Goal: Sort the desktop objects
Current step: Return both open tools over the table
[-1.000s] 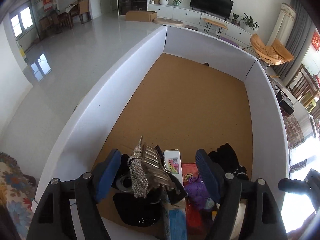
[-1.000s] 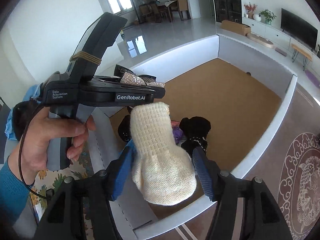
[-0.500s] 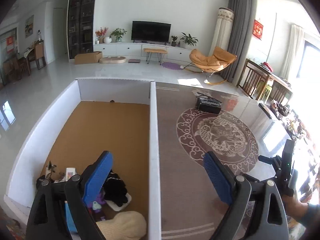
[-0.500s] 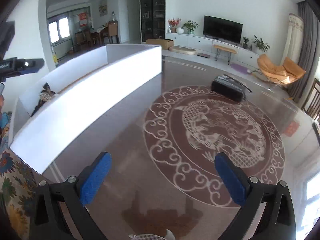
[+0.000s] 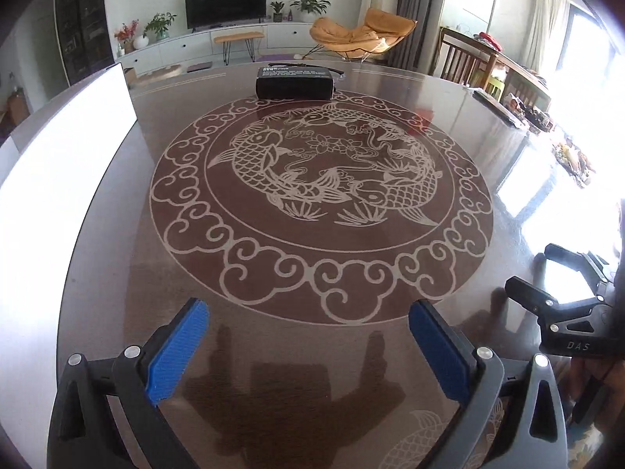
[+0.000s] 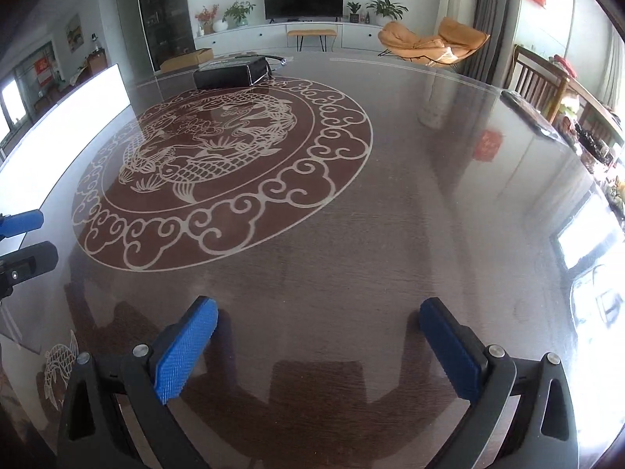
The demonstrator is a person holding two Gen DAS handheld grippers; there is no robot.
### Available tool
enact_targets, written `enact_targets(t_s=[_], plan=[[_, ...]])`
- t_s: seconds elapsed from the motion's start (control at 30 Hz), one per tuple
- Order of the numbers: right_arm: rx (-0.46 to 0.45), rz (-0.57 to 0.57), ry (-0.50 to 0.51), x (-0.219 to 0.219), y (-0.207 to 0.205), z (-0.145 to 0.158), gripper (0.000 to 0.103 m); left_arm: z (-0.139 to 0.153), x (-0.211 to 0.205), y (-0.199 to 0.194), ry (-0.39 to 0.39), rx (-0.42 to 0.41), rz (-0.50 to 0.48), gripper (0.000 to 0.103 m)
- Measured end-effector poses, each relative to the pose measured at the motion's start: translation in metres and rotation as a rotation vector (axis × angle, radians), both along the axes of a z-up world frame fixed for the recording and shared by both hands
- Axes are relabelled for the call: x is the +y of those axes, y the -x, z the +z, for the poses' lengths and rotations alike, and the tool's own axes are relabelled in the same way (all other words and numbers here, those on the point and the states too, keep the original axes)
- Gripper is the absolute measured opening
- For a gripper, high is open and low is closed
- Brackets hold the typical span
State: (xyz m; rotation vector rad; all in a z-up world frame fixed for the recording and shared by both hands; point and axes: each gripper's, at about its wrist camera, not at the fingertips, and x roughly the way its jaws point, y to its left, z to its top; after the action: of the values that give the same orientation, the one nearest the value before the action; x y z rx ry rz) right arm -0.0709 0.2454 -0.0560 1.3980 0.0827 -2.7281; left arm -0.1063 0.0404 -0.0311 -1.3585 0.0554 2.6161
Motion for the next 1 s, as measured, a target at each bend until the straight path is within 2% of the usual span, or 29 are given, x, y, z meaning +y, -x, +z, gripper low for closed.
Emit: enact_targets(t_s=[0.2, 0.27, 0.67, 0.9, 1.0], plan=[[-0.001, -0.001, 0.000, -0.003, 0.001, -0.001, 0.103, -0.013, 0.000, 0.031, 0.066, 0.007, 0.039, 0.103], [-0.001, -0.001, 0.000, -0.004, 0.000, 0.000, 0.103, -0.017, -0.006, 0.044, 0.059, -0.010, 0.057, 0.103], [-0.001, -0.001, 0.001, -0.004, 0.000, 0.000, 0.103, -0.017, -0.026, 0.101, 0.066, 0.004, 0.098, 0.103], [0.000, -0.003, 0.004, -0.003, 0.000, 0.000, 0.103, -0.015, -0.027, 0.105, 0.065, 0.005, 0.100, 0.103], [-0.009, 0.000, 0.001, -0.005, 0.024, 0.000, 0.103, -0.015, -0.027, 0.104, 0.064, 0.007, 0.103, 0.103]])
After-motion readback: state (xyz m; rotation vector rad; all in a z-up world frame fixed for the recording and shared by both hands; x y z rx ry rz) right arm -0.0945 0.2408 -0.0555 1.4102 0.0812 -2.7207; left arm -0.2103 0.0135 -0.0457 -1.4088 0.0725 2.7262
